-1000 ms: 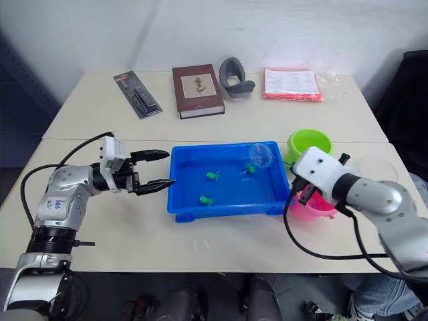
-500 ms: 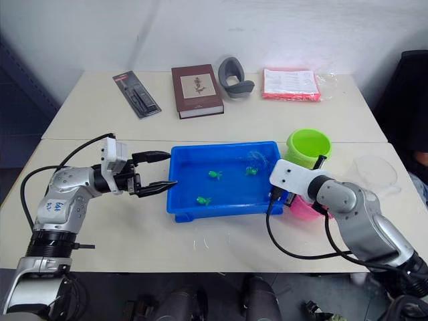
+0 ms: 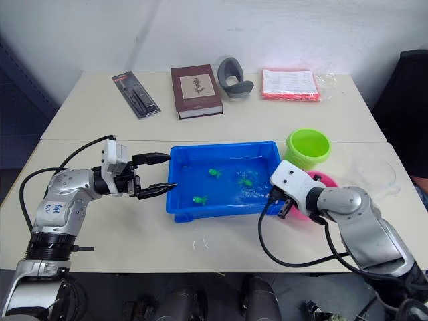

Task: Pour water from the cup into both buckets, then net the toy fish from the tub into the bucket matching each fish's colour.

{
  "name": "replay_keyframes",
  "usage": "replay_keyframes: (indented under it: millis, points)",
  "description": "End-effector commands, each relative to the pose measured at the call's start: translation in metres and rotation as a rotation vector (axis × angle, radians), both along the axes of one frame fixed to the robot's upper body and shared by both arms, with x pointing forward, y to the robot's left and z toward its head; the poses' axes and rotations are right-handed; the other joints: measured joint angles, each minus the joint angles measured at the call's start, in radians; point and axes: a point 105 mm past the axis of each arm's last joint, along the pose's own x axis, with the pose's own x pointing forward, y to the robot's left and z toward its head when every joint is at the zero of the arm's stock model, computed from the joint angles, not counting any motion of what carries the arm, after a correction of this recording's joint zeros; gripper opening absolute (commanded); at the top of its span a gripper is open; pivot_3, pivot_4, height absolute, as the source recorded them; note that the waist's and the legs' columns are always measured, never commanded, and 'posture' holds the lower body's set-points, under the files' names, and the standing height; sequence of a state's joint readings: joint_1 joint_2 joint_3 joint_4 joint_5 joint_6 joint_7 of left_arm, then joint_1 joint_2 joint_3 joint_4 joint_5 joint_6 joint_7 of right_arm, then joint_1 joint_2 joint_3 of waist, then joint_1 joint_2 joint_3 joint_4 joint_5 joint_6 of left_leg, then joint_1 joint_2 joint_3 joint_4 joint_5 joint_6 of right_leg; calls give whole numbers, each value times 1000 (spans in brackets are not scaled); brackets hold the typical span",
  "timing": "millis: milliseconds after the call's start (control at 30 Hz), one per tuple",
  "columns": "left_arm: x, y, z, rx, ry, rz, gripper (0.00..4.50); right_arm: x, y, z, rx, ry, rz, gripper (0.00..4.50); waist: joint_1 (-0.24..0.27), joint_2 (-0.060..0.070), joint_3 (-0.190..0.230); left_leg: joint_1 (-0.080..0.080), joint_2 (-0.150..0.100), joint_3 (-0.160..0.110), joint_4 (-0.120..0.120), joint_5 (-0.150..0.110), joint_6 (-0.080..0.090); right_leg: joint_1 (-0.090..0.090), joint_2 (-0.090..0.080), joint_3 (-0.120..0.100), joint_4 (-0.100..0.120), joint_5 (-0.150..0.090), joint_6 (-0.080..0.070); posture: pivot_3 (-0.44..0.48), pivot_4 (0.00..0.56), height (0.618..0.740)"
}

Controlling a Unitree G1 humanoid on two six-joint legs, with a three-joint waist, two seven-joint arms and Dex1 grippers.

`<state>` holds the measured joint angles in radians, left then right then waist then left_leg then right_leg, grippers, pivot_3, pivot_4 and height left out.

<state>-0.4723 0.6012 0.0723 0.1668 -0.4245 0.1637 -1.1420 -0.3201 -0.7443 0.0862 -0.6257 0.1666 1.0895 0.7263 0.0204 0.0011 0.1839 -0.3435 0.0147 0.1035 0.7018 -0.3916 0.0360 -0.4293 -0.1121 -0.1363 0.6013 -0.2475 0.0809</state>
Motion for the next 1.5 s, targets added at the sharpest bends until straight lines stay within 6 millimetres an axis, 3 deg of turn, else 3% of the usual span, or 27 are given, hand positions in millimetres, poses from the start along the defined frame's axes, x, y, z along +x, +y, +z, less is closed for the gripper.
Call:
replay_keyframes:
  millis: [33, 200, 367, 467, 667, 833, 1033, 1233, 1500]
  points:
    - [-3, 1, 11, -15, -43, -1, 4441, -4, 8, 12, 126, 18, -33, 0, 0, 0, 0, 0, 0, 0, 0, 0, 0, 0, 0, 0, 0, 0, 0, 0, 150, 740]
    - [-2, 3, 11, -8, -44, 1, 4441, -16, 16, 19, 415, 191, -79, 0, 0, 0, 0, 0, 0, 0, 0, 0, 0, 0, 0, 0, 0, 0, 0, 0, 150, 740]
    - [-2, 4, 15, 1, -50, -4, 4441, -22, 10, 39, 550, 176, -87, 0, 0, 0, 0, -1, -1, -1, 0, 0, 0, -1, 0, 0, 0, 0, 0, 0, 150, 740]
    - [-1, -4, 28, -42, -81, -19, 4441, -31, -2, 56, 625, 112, -69, 0, 1, 0, 0, -1, -1, -1, 0, 0, 0, -1, 0, 0, 0, 0, 0, 0, 150, 740]
    - [0, -27, 48, -77, -116, -77, 4441, -30, -46, 82, 693, -22, -200, 0, 1, 0, 0, -1, -2, -1, 0, 0, 0, -1, -1, 1, 1, 0, 0, 0, 150, 740]
    - [3, -38, 45, -71, -85, -102, 4441, -29, -99, 94, 617, -102, -414, 0, 0, 0, 0, 0, -2, 1, -1, 0, 0, -1, 0, 1, 1, 0, 0, 0, 150, 740]
    - [7, -47, 41, -76, -62, -120, 4441, -21, -141, 92, 462, -225, -590, 0, 0, 0, 0, 0, -2, 2, -1, 0, 0, -1, 0, 2, 1, 0, 0, 0, 150, 740]
    - [14, -48, 25, -57, -27, -122, 4441, -6, -157, 79, 182, -355, -615, 0, 0, 0, 0, 2, -2, 5, -2, 0, 0, -1, 1, 1, 2, 0, 0, 0, 150, 740]
    - [13, -52, 22, -74, -33, -125, 4441, 13, -147, 82, -71, -581, -508, 0, 0, 0, 0, 4, -1, 6, -2, 0, 0, -1, 2, 1, 2, 0, 1, 0, 150, 740]
